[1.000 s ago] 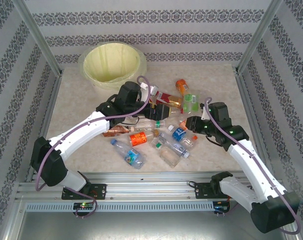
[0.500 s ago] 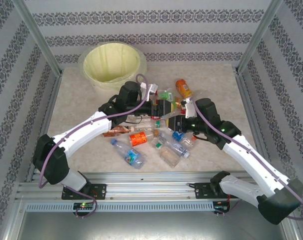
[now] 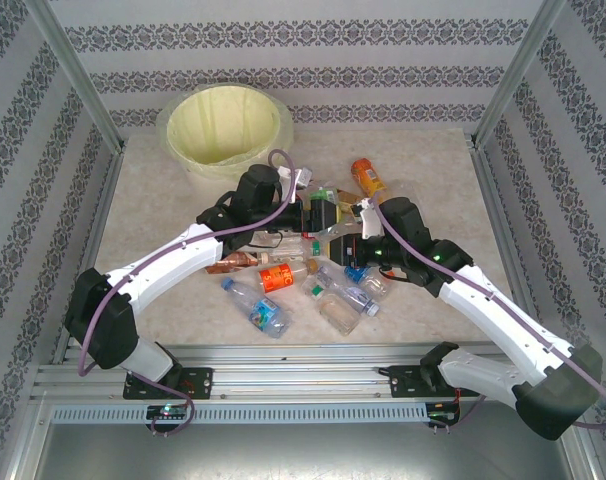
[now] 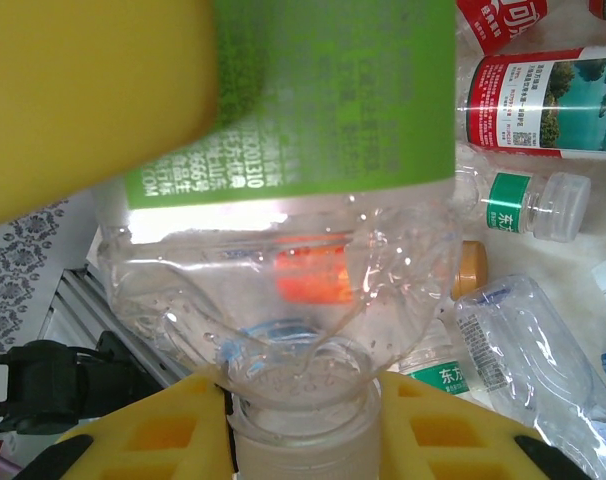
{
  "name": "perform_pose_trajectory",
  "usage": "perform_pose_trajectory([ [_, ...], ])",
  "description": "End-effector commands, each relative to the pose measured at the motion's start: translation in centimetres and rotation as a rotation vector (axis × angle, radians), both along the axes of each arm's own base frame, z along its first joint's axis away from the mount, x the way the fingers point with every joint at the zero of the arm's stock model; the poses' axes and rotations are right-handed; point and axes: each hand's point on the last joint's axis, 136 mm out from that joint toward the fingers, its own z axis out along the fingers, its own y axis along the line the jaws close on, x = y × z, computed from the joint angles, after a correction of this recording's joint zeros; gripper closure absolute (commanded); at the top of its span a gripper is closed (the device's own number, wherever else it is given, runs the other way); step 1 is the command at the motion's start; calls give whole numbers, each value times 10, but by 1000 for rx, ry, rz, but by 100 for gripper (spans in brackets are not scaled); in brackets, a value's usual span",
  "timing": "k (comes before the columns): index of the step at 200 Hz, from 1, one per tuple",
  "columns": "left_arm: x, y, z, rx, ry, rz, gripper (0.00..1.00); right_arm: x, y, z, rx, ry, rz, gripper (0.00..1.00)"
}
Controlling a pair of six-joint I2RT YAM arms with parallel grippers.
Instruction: Put the plastic bottles in the bin
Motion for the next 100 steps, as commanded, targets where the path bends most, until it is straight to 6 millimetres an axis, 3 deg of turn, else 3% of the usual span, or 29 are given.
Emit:
perform_pose_trajectory([
  [1, 2, 8, 18, -25, -62, 21, 25, 1, 4, 9, -8, -45, 23, 69],
  [42, 0, 6, 20, -33, -84, 1, 43, -1, 4, 10, -9, -48, 28, 68],
  [61, -3, 4, 25, -56, -103, -20, 47, -1, 4, 8, -18, -46, 29, 65],
  [100, -7, 2, 33, -71, -123, -47, 49, -1, 1, 11, -29, -56, 20, 46],
])
